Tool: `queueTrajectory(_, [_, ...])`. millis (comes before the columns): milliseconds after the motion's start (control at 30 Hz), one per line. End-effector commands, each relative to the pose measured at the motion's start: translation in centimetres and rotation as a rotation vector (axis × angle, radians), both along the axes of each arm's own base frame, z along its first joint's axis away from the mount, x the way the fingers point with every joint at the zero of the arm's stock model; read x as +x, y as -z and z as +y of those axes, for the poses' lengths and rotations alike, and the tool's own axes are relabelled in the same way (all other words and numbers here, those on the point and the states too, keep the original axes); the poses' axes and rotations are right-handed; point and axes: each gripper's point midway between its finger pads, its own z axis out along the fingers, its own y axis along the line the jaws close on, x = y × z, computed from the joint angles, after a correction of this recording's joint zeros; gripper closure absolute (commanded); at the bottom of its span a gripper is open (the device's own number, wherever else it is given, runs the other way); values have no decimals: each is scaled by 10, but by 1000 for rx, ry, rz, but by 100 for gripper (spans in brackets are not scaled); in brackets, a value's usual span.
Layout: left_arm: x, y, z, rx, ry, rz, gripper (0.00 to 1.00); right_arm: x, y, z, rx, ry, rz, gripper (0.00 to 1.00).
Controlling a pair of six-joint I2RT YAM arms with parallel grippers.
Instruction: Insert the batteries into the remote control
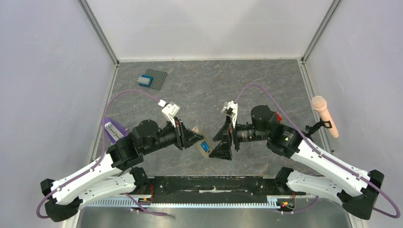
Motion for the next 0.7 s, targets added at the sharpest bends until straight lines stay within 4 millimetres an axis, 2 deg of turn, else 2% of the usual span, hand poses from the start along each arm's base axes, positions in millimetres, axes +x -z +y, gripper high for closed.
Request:
queueTrajectory(0, [54,29,53,81,-446,50,98,55,-19,-8,2,318,-124,3])
queueTrajectory(67, [63,39,64,91,-531,61,98,82,0,-18,-99,459,-147,3])
queueTrajectory(167, [72,55,74,93,-620,86,98,122,50,-42,-368,594,-253,8])
queueTrajectory(200, [74,58,77,91,-644,94,98,127,69,-44,-448,556,-306,9])
queueTrajectory(267, [78,64,81,96,-676,110,98,125,103,-47,-581,365,-428,11])
queueTrajectory(333, [80,70,84,99,-696,137,98,136,126,-58,-701,263,-543,12])
queueTrajectory(467, [89,81,90,84,-715,223,98,160,154,-69,-800,130,-637,12])
queueTrajectory(567, [98,87,90,33,-688,289,98,180,167,-68,-793,88,-596,13])
queueTrajectory(667, [111,88,91,-20,-662,340,98,188,188,-71,-822,14,-579,14])
